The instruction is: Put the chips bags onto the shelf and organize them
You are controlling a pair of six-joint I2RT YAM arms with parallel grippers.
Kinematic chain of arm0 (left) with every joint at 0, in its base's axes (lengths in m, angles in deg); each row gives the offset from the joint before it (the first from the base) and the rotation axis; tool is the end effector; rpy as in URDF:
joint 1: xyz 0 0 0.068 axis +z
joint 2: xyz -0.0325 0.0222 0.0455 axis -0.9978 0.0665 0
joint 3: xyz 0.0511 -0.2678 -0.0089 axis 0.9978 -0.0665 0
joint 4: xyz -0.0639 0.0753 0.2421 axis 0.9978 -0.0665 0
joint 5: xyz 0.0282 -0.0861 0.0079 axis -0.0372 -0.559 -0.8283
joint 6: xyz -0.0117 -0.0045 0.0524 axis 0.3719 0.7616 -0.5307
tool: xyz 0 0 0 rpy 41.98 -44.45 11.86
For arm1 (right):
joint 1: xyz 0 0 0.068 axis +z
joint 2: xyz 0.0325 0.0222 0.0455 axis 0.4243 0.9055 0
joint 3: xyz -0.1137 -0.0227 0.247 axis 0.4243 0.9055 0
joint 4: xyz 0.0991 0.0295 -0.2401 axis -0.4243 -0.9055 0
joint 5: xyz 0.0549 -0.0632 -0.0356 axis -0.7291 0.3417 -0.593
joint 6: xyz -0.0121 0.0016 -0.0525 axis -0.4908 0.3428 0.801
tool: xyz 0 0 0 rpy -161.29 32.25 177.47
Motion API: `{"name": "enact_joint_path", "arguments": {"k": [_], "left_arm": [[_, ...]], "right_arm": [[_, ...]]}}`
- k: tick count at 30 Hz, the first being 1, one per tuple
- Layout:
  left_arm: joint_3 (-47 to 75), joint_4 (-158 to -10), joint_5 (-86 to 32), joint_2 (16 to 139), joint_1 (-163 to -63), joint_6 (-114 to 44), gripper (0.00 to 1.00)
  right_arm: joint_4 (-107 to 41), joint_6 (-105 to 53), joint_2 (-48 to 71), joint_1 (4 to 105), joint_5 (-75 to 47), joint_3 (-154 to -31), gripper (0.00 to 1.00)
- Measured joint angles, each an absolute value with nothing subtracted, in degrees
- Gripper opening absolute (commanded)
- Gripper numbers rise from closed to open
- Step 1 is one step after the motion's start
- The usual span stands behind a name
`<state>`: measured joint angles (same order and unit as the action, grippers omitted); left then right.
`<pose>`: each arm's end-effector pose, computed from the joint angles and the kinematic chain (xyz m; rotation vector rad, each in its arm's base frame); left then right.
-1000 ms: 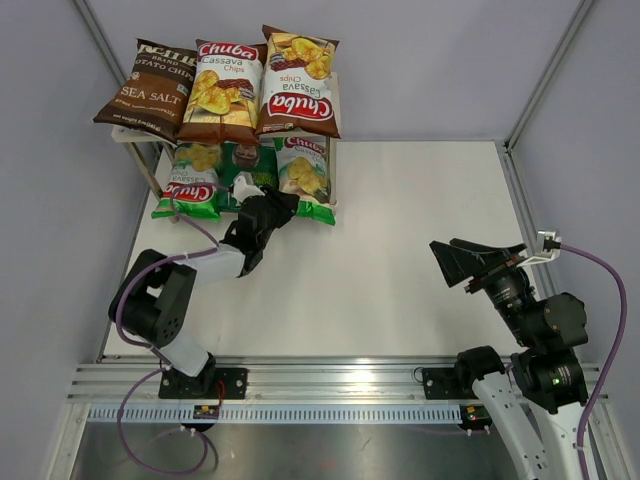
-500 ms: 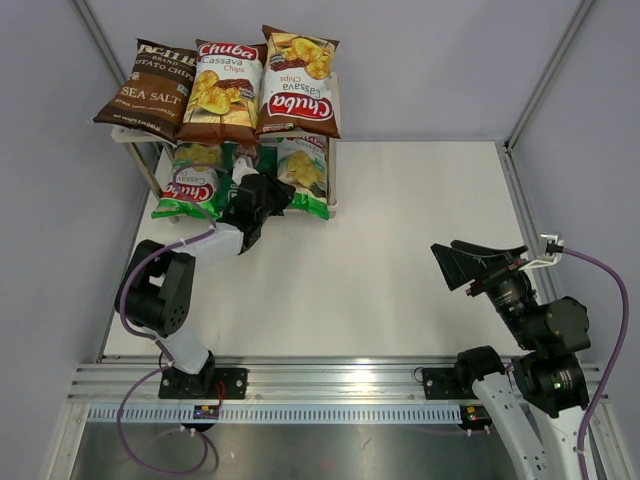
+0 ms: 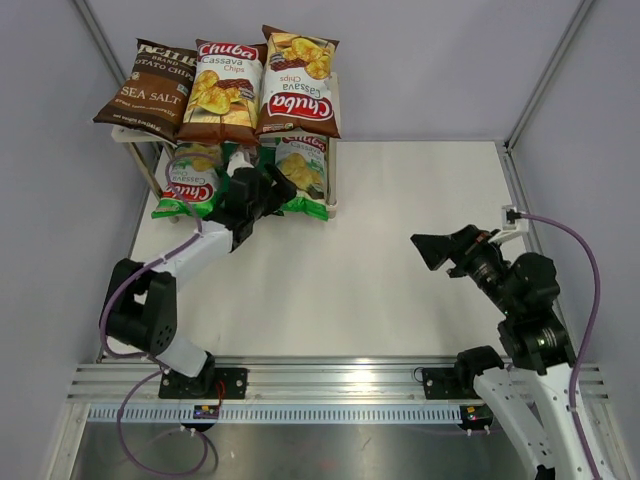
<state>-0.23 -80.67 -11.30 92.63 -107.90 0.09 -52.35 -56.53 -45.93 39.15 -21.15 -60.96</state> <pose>0.3346 -0.1284 0.2440 -0.5335 2.0352 -0.6025 0.0883 0.0316 0.3636 0.1123 1.6257 0.9082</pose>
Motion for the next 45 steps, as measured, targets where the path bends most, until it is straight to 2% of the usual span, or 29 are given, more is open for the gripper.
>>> {"name": "enact_joint_path", "arguments": {"k": [1,2,11,19,27,40,45], "left_arm": [[0.2,-82.2,-11.1,91.1,-107.9,-0.6,0.99],[0.7,-83.5,-10.8,89.8,-107.9,-1.3,0.99],[1.7,-97.9,-5.0,74.2,-107.9,-6.8,0.99],[0.8,-115.2,-0.3,59.3,-107.9,-12.1,0.99],[-2.7,-129.2,4.5,46.3,-107.9,-17.4,0.99],[-9.7,-131.0,-0.6,25.7,-107.9,-32.1,0.99],[-13.5,-129.9,-1.7,21.6,-107.9,-33.7,0.99]], "right_arm": [[-52.7,-56.0,-43.8,39.2,-21.6,-60.9,0.99],[-53.0,-55.5,-42.0,39.2,-22.0,-60.8,0.99],[-56.9,-48.8,-35.7,39.2,-18.5,-60.3,1.00],[-64.0,-43.1,-28.2,39.2,-11.7,-66.4,0.99],[-69.8,-39.5,-26.9,39.2,-9.3,-71.4,0.99],[-75.7,-34.5,-34.8,39.2,-6.0,-73.6,0.99],[-74.6,-32.6,-38.3,39.4,-4.4,-70.0,1.00]]}}
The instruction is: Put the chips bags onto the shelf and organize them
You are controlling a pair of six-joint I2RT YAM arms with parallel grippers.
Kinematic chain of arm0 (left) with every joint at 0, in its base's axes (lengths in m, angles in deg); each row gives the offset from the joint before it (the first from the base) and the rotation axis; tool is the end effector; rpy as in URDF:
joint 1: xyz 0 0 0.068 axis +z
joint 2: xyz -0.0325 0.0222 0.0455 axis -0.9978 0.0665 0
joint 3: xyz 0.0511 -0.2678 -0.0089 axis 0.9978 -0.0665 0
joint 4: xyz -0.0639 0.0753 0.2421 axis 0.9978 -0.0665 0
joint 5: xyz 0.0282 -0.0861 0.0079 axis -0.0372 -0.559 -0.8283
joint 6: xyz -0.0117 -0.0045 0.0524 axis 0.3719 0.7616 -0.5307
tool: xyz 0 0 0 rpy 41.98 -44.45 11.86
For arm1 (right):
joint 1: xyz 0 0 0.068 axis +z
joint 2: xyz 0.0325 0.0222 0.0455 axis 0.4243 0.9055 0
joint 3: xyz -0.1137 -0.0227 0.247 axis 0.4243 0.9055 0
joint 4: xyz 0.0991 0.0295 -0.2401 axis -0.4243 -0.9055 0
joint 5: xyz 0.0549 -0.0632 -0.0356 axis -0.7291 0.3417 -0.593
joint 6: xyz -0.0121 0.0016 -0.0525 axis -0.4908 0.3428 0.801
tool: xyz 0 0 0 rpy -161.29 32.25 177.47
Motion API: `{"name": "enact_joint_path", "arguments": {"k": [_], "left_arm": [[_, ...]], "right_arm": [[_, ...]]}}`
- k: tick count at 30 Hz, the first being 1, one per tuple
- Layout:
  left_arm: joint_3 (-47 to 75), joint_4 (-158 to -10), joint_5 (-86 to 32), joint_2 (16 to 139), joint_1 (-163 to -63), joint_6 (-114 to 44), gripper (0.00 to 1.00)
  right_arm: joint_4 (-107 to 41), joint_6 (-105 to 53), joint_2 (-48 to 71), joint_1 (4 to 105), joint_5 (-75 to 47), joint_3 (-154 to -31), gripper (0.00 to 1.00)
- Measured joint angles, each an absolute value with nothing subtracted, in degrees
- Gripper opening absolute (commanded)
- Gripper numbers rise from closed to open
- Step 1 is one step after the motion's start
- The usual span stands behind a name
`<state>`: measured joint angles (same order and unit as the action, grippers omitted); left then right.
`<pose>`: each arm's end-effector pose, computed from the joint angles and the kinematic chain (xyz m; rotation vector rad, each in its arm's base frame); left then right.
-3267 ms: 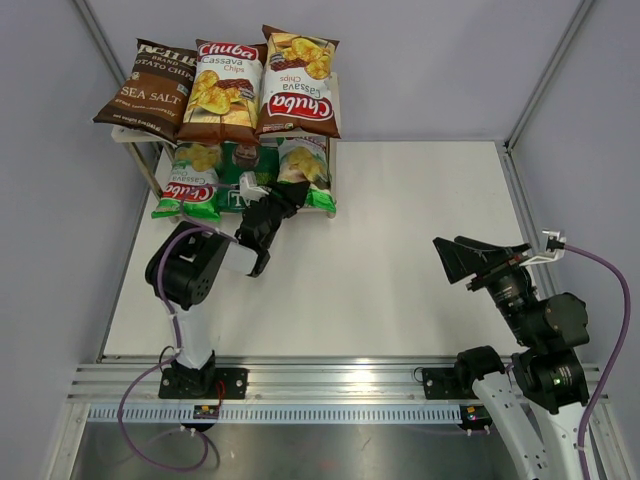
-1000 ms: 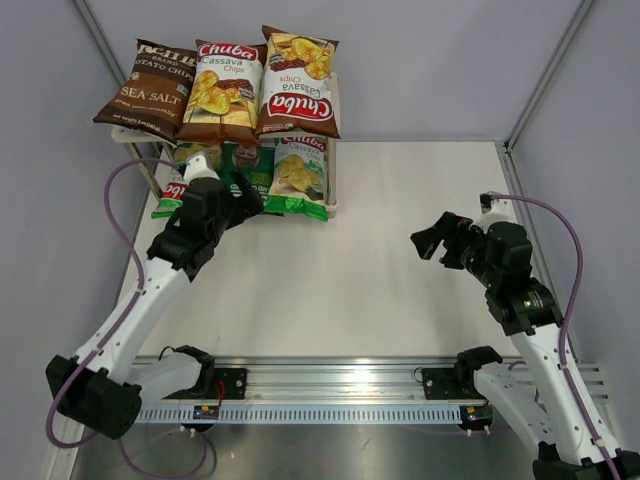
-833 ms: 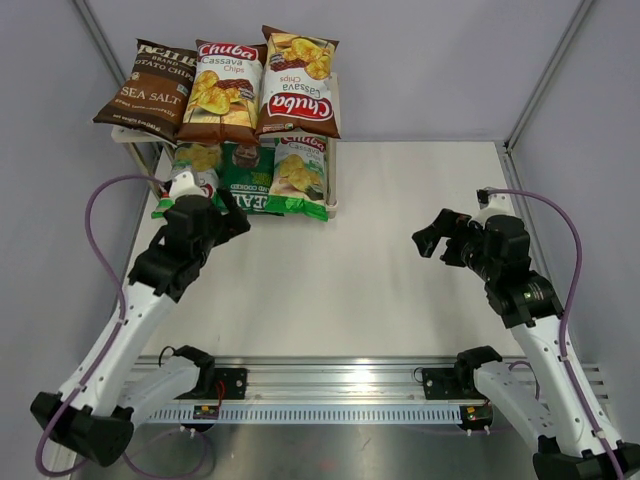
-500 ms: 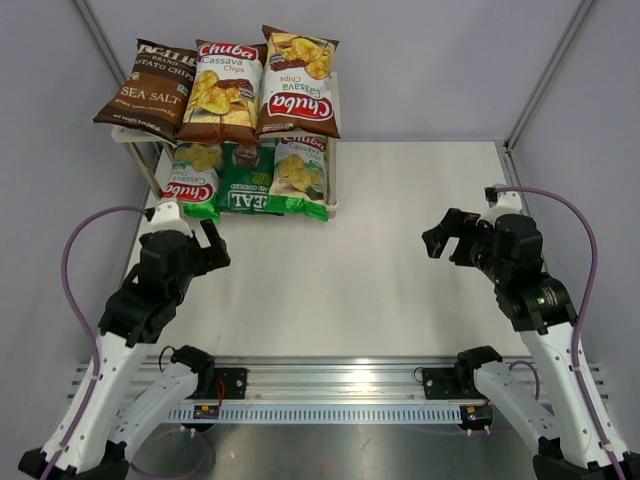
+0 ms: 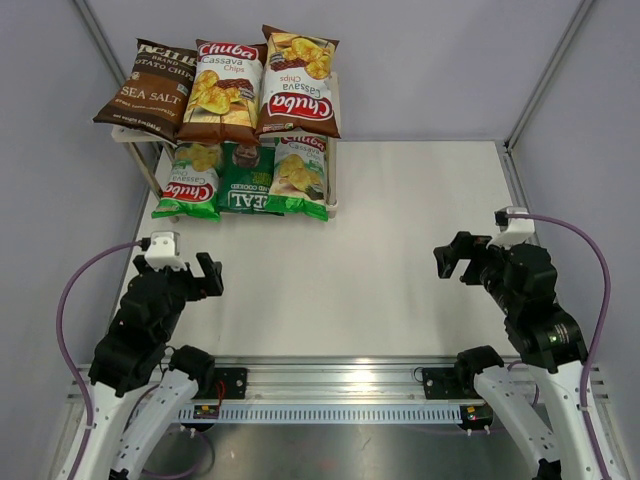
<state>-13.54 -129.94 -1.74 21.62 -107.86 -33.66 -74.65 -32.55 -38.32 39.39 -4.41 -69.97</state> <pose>0.0698 -0.0166 0.3241 -0.0542 1.8916 -0.1293 0.0975 0.0238 0.3606 0.0039 1.9312 0.3009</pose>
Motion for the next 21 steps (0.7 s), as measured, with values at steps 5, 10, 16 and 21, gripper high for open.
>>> {"name": "enact_joint_path", "arguments": {"k": [5,10,16,21], "left_arm": [[-14.8,-129.2,-2.0,20.2,-107.9,-34.2,0.99],[-15.4,-128.7,-2.0,19.1,-107.9,-34.3,0.99],[-15.5,-128.3,-2.0,18.5,-107.9,-34.3,0.99],[-15.5,-128.3,-2.0,18.4,-107.9,-34.3,0.99]], "right_arm": [[-74.1,-30.9,-40.1,40.0,-2.6,-66.6,0.99],[-73.8,-30.5,-40.5,40.1,-1.8,-66.1,0.99],[-72.8,-30.7,-40.4,40.1,-1.7,-66.1,1.00],[-72.4,-30.7,-39.8,40.1,-1.4,-66.1,1.00]]}}
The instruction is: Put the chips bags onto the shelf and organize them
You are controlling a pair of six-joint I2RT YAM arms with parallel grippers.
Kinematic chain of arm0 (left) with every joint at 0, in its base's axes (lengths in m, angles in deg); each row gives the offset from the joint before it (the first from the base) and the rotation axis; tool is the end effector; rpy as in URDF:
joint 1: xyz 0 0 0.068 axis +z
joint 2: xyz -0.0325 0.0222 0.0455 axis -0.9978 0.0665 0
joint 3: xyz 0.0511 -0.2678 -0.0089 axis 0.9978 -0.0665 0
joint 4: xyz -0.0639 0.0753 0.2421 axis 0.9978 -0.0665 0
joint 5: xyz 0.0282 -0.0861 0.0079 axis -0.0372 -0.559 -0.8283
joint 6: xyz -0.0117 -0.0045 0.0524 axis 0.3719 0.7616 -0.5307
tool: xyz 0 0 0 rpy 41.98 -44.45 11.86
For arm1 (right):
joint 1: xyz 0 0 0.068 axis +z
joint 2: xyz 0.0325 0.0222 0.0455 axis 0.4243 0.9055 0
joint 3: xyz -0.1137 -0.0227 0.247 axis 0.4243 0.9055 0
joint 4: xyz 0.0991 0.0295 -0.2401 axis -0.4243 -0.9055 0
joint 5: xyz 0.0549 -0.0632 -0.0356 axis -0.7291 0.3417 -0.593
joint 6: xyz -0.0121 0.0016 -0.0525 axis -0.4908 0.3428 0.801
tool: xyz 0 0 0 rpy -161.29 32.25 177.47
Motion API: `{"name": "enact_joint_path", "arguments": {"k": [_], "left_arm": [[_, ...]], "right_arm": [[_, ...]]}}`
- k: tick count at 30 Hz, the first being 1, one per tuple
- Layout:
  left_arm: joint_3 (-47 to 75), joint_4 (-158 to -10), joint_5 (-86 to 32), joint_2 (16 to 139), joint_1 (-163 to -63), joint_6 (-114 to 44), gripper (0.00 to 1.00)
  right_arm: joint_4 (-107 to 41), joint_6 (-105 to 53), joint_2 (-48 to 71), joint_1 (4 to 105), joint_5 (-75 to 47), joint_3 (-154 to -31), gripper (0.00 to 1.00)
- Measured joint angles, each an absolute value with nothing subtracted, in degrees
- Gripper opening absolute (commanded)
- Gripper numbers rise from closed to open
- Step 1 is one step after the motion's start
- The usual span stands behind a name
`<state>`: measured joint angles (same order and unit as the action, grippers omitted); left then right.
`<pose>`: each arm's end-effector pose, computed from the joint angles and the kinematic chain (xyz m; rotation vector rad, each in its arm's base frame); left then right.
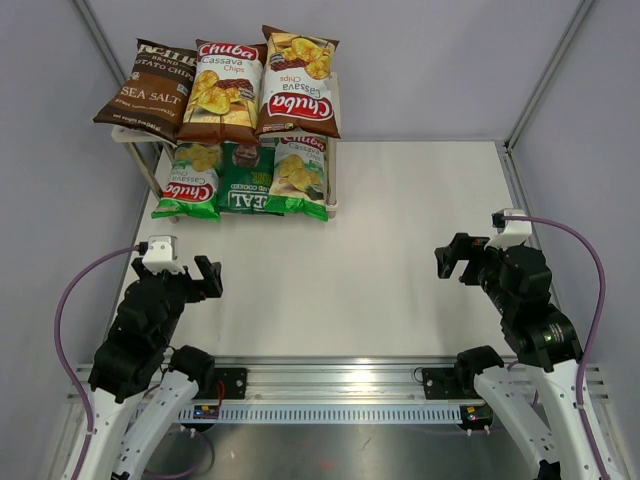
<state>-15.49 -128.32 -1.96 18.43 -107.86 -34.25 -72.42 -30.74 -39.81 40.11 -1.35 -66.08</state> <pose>0.0638 -0.0144 0.3195 -0.0511 1.8448 -0.1432 0.1000 0.0238 0.3458 -0.0028 1.9287 0.2368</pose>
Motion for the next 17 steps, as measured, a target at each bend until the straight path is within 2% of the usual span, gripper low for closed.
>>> {"name": "enact_joint_path", "arguments": {"k": [17], "left_arm": [[-15.5,-128.3,-1.9,18.4,-107.6,-34.3,0.99]], "right_arm": [[-72.1,-30.8,-38.9,40.1,-0.9,-66.1,1.00]]}}
